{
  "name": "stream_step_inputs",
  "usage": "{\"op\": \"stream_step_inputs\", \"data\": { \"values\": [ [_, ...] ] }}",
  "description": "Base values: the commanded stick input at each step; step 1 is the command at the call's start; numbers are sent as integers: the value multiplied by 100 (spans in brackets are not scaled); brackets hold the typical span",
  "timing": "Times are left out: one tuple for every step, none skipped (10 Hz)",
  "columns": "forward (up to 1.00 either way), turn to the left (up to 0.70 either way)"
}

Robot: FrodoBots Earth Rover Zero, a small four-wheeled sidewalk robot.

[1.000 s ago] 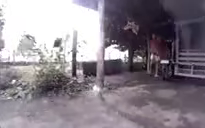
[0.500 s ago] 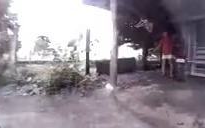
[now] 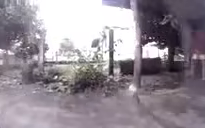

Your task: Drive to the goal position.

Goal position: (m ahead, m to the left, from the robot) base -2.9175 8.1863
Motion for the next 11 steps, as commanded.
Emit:
{"op": "stream_step_inputs", "data": {
  "values": [
    [0,45],
    [0,45],
    [0,45],
    [0,45],
    [0,45],
    [0,45],
    [0,45],
    [0,45],
    [0,45],
    [0,45],
    [0,45]
  ]
}}
